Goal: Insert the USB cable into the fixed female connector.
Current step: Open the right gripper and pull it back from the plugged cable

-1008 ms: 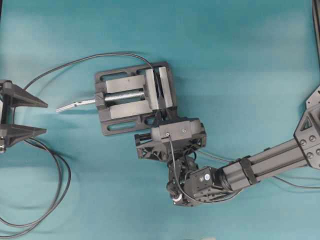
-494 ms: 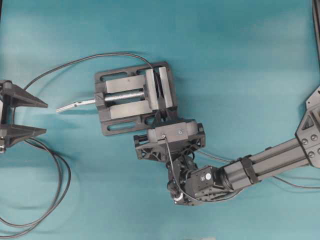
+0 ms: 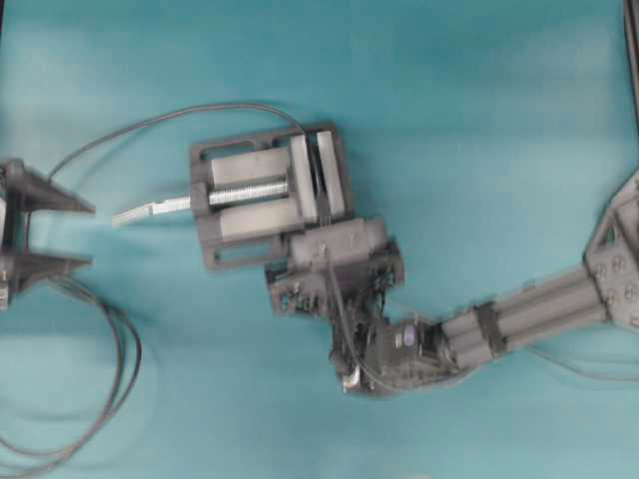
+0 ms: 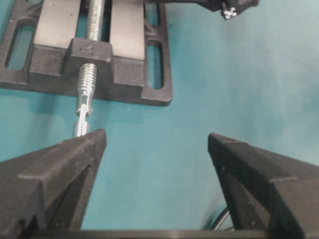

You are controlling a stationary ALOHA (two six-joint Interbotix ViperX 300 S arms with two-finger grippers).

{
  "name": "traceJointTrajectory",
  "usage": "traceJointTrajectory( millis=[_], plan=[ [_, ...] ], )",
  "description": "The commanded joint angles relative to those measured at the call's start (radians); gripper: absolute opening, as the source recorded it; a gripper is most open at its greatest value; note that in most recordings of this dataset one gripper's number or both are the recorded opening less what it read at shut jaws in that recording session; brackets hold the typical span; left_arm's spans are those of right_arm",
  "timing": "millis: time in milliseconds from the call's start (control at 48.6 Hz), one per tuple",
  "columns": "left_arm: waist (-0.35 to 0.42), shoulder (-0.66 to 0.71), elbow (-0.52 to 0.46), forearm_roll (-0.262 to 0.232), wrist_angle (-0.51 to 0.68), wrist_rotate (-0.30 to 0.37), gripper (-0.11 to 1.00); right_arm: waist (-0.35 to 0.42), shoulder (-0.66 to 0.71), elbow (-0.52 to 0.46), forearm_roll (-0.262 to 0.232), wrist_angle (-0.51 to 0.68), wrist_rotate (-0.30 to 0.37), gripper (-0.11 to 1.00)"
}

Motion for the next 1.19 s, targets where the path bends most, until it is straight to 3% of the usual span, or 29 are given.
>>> traceJointTrajectory(
  millis=[0, 226, 473, 658, 884, 1172],
  plan=[
    [0.003, 0.003, -0.011, 0.002, -0.009, -0.011, 0.97, -0.038, -0.026, -0.008, 0.003, -0.025, -0.003, 0.56],
    [0.005, -0.002, -0.011, 0.002, -0.006, -0.011, 0.97, 0.031, -0.037, -0.028, 0.005, -0.109, -0.009, 0.56],
    [0.005, -0.002, -0.011, 0.002, -0.006, -0.011, 0.97, 0.106, -0.058, -0.069, 0.074, -0.155, -0.064, 0.56],
    [0.003, -0.002, -0.011, 0.002, -0.006, -0.011, 0.97, 0.137, -0.058, -0.083, 0.08, -0.156, -0.066, 0.56],
    [0.005, -0.002, -0.011, 0.002, -0.006, -0.011, 0.97, 0.153, -0.08, -0.069, 0.08, -0.109, -0.084, 0.56],
    [0.005, -0.002, -0.011, 0.002, -0.006, -0.011, 0.97, 0.155, -0.187, 0.048, 0.075, 0.017, -0.135, 0.56]
  ],
)
